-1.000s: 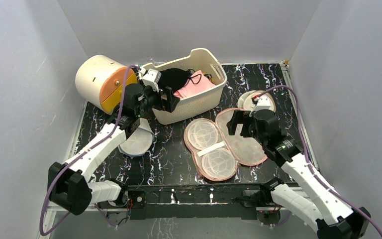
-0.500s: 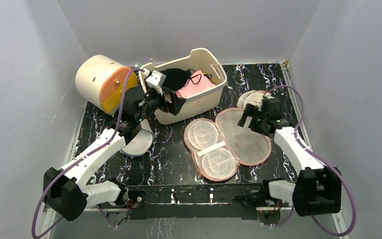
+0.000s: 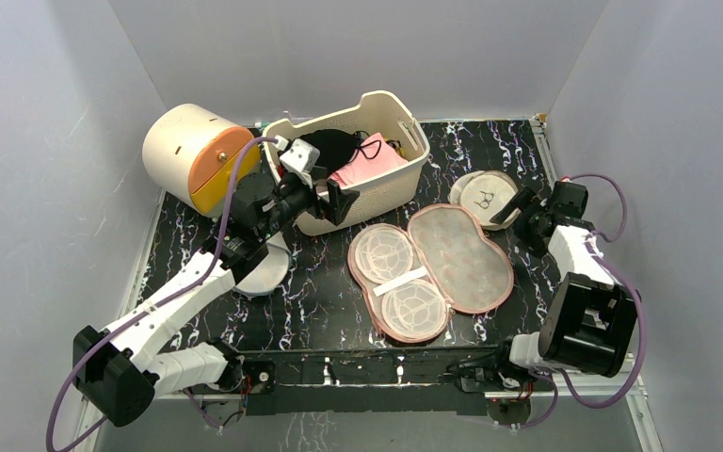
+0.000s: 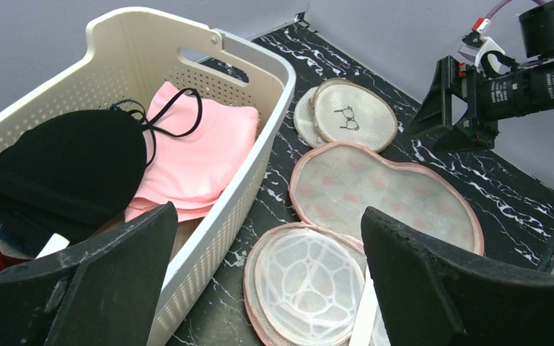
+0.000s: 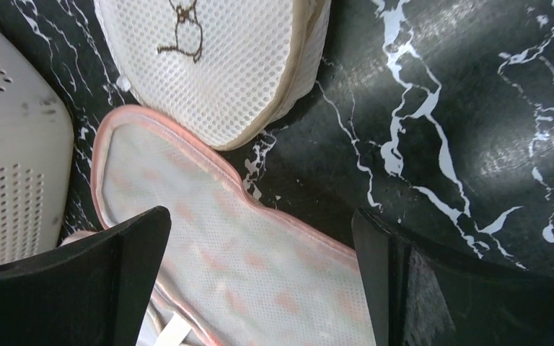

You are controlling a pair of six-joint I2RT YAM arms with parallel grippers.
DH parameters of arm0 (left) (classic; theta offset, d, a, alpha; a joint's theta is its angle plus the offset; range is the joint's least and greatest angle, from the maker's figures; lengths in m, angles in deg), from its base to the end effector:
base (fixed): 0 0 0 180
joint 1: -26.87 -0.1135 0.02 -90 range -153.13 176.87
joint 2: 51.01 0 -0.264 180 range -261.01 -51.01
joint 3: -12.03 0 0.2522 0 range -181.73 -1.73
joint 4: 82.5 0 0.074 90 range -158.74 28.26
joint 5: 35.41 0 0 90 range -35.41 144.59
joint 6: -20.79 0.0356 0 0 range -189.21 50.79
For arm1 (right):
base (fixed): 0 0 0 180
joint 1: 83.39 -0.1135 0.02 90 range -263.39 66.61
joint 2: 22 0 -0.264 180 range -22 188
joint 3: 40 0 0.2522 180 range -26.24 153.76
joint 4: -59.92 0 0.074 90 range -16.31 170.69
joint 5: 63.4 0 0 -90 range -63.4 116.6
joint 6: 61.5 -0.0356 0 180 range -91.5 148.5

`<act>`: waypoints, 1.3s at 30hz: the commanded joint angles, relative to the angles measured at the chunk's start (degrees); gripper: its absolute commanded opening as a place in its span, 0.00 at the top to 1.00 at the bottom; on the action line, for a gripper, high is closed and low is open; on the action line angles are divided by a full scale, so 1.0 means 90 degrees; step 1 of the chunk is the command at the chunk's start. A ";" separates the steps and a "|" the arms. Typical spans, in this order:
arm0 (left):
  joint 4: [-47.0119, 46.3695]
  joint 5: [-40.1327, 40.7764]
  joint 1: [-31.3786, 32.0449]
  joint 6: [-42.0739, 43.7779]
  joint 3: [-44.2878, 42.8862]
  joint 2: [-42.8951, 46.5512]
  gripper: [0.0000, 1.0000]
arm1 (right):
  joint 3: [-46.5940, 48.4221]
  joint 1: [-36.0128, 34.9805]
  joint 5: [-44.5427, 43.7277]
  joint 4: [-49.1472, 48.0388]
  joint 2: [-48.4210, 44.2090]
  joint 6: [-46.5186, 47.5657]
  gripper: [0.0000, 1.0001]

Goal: Unzip the laundry bag and remove the bra
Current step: Close the laundry bag at the center of the board.

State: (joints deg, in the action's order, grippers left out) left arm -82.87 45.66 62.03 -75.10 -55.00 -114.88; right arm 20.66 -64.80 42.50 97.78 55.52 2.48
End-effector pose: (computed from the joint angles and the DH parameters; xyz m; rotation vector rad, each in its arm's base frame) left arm 0.2131 -0.1568 0.3711 0.5143 1.4618 -0.6888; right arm 0.2560 -0.0758 0.2098 0.8518 2.3708 0.4026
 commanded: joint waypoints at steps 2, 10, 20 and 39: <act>-0.0091 0.0360 0.0205 0.0350 0.0029 0.0380 0.02 | -0.0303 0.0142 0.0110 -0.1217 -0.0020 -0.0149 0.02; -0.0100 0.0487 0.0294 0.0510 0.0064 0.0408 0.02 | -0.0738 0.0132 0.0776 -0.2143 0.0748 0.0047 0.02; -0.0051 0.0487 0.0293 0.0566 0.0026 0.0286 0.02 | -0.1360 -0.0219 0.2230 -0.2118 0.0484 0.0314 0.11; -0.0068 0.0514 0.0308 0.0613 0.0078 0.0091 0.02 | -0.1194 -0.0732 0.1984 -0.1481 -0.0192 0.0838 0.69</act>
State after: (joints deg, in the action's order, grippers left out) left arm -82.28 50.12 64.50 -70.23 -54.30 -114.45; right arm 8.35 -70.02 61.02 83.23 56.76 8.95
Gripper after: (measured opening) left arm 0.983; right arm 0.374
